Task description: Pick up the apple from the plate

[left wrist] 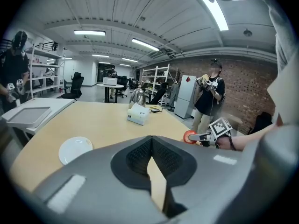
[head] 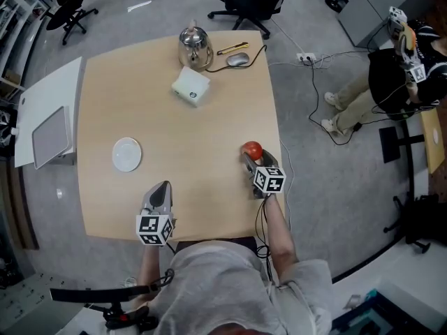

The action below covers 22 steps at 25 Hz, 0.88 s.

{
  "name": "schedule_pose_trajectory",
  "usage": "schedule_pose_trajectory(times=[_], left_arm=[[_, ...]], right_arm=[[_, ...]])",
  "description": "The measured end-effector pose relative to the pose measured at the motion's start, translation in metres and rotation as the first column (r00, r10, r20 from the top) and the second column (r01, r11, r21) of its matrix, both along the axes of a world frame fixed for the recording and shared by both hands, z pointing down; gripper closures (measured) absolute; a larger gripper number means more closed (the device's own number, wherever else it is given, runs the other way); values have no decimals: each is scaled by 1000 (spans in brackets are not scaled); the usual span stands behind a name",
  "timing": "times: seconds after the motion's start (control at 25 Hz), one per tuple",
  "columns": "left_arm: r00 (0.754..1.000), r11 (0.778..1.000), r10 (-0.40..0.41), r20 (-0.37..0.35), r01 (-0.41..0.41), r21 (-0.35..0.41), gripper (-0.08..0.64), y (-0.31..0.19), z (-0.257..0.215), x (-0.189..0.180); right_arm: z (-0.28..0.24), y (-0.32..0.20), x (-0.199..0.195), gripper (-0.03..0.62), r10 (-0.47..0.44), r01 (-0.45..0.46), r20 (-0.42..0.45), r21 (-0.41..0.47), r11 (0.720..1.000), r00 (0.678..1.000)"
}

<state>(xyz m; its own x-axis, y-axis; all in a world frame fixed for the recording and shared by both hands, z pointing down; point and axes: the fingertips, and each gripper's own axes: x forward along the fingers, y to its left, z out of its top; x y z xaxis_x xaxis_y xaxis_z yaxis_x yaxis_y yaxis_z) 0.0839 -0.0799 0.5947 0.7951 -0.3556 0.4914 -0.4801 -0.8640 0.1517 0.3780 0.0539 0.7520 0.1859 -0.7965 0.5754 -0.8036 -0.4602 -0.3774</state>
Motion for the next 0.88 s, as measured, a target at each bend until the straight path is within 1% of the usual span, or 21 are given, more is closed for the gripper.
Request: schedule_pose_trajectory(times=[0.2, 0.4, 0.52, 0.88], left_arm=[[1000, 1000, -13, 8, 13, -4, 541, 4, 1, 6], [1000, 1000, -18, 10, 18, -7, 541, 10, 2, 12], [1000, 1000, -19, 13, 19, -8, 541, 11, 3, 13], [1000, 1000, -17, 16, 17, -5, 541, 10, 1, 17]], right_arm=[[-1, -5, 7, 253, -21, 21, -14, 6, 1000, 1000], [-2, -5, 8, 252, -31, 31, -1, 32, 999, 1000], [1, -7, 5, 233, -49, 49, 1, 35, 998, 999], [-4, -10, 4, 216, -64, 64, -8, 50, 997, 998]])
